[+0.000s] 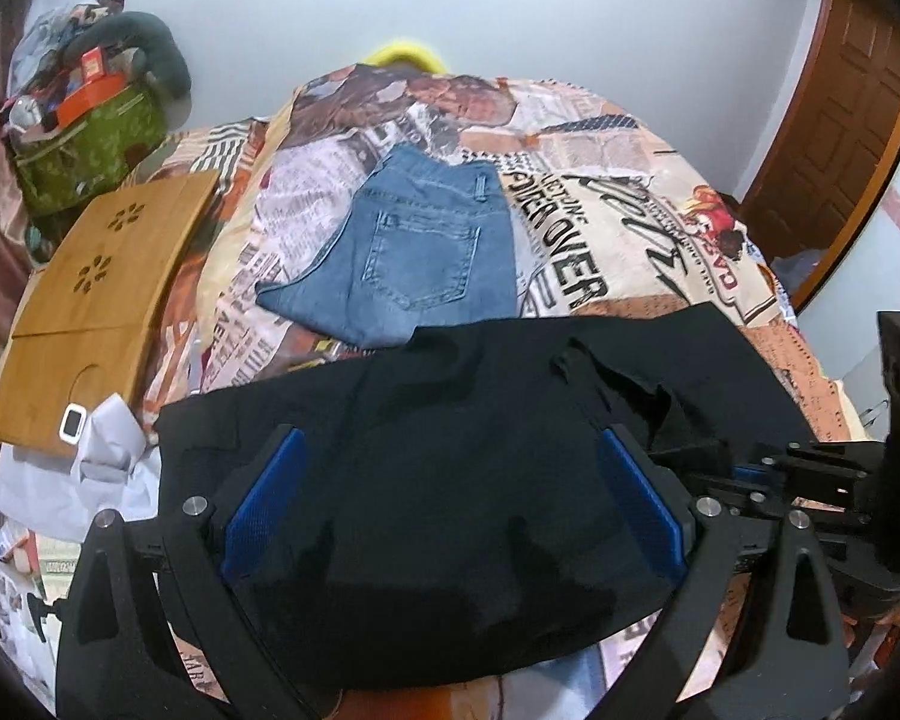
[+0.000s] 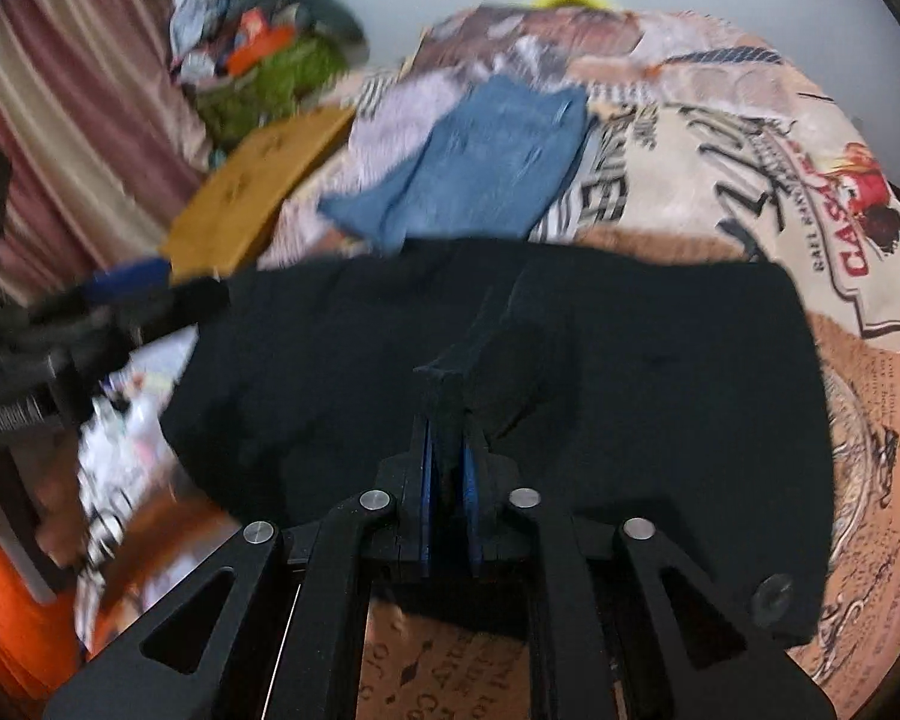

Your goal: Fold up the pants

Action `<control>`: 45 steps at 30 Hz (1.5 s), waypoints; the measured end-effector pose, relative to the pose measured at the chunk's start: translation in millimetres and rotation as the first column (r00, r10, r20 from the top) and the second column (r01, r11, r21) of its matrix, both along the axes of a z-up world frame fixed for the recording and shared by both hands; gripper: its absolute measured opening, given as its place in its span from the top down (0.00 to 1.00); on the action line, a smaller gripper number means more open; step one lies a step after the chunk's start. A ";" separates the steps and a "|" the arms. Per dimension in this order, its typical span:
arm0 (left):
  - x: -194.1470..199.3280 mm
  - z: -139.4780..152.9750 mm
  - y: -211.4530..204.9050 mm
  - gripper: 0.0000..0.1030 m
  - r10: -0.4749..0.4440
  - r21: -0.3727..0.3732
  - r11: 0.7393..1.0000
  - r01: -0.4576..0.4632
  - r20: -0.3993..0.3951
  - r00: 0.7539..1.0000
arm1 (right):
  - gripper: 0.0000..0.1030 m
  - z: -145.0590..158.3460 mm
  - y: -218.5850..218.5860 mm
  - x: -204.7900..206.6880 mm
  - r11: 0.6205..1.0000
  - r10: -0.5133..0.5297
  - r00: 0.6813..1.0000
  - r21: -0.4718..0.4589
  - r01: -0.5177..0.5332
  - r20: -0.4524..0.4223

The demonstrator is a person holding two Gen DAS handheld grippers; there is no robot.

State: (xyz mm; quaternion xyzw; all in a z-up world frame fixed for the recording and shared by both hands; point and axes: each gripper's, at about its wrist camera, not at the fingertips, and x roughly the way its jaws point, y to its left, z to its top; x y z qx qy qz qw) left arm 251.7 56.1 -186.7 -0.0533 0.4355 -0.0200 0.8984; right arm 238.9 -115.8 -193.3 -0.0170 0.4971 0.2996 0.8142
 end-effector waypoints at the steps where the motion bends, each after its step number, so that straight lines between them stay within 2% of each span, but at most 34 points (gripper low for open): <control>1: 0.3 -1.8 -0.5 0.05 0.002 0.000 1.000 -0.002 -0.006 1.000 | 0.88 -0.5 0.5 -1.3 1.000 0.009 1.000 -0.008 -0.009 -0.003; 3: 0.6 -2.9 -1.3 0.05 0.002 -0.002 1.000 -0.002 -0.011 1.000 | 0.83 2.9 -2.0 -2.8 1.000 0.022 1.000 -0.005 -0.022 -0.012; 5: 1.7 -2.6 -4.4 0.05 -0.002 -0.001 1.000 0.002 -0.012 1.000 | 0.72 8.5 -7.8 -2.9 0.999 0.037 0.999 0.025 -0.036 -0.035; 7: 3.4 -0.4 -9.3 0.05 -0.009 0.006 1.000 0.009 -0.008 1.000 | 0.54 15.1 -12.1 -7.1 0.999 0.039 0.999 0.028 -0.038 -0.020; 8: 4.3 0.3 -10.6 0.05 -0.013 0.007 1.000 0.013 -0.007 1.000 | 0.52 19.0 -15.4 -9.1 0.999 0.039 0.999 0.025 -0.039 -0.003; 13: 18.3 1.5 -26.3 0.05 -0.047 -0.005 0.999 0.047 -0.023 0.999 | 0.48 36.6 -37.3 -12.1 1.000 0.019 0.996 0.004 -0.019 0.085; 15: 27.5 -1.6 -33.3 0.05 -0.062 -0.021 0.998 0.061 -0.042 0.997 | 0.42 43.0 -52.2 -8.8 1.000 -0.016 0.993 0.001 0.016 0.119; 19: 50.6 -13.0 -51.4 0.05 -0.096 -0.066 0.994 0.090 -0.091 0.991 | 0.41 48.6 -82.7 1.8 0.995 -0.090 0.980 -0.026 0.097 0.180; 23: 74.4 -32.3 -67.7 0.05 -0.121 -0.105 0.989 0.105 -0.161 0.980 | 0.41 39.6 -108.4 13.5 0.987 -0.147 0.976 -0.035 0.154 0.159; 27: 89.9 -53.8 -82.2 0.08 -0.163 -0.125 0.983 0.136 -0.239 0.957 | 0.41 17.1 -123.9 18.5 0.982 -0.174 0.979 -0.055 0.180 0.109; 31: 94.2 -71.4 -97.0 0.23 -0.207 -0.132 0.976 0.175 -0.295 0.933 | 0.41 0.7 -132.5 13.8 0.980 -0.177 0.980 -0.081 0.184 0.093; 33: 94.6 -73.3 -98.2 0.36 -0.240 -0.199 0.962 0.187 -0.288 0.927 | 0.41 -4.9 -136.8 11.2 0.980 -0.176 0.981 -0.082 0.183 0.086; 34: 95.7 -73.2 -98.4 0.45 -0.260 -0.234 0.952 0.196 -0.287 0.922 | 0.41 -8.0 -138.9 10.7 0.980 -0.178 0.981 -0.077 0.184 0.081; 36: 98.5 -71.4 -100.0 0.55 -0.261 -0.231 0.952 0.198 -0.282 0.923 | 0.41 -11.2 -141.8 9.7 0.980 -0.183 0.981 -0.063 0.188 0.070; 38: 98.1 -67.2 -103.1 0.71 -0.262 -0.213 0.955 0.208 -0.270 0.926 | 0.41 -13.1 -145.2 10.2 0.980 -0.190 0.980 -0.045 0.193 0.057; 39: 97.6 -64.6 -104.3 0.73 -0.261 -0.209 0.955 0.209 -0.264 0.929 | 0.41 -13.2 -146.7 10.0 0.980 -0.193 0.980 -0.037 0.195 0.052; 41: 93.7 -56.2 -110.2 0.81 -0.232 -0.161 0.967 0.197 -0.233 0.945 | 0.41 -12.7 -148.0 9.2 0.980 -0.196 0.979 -0.031 0.198 0.051; 45: 75.2 -29.7 -126.9 0.82 -0.206 0.011 0.978 0.209 -0.115 0.972 | 0.41 -11.0 -148.6 6.6 0.978 -0.202 0.978 -0.036 0.204 0.056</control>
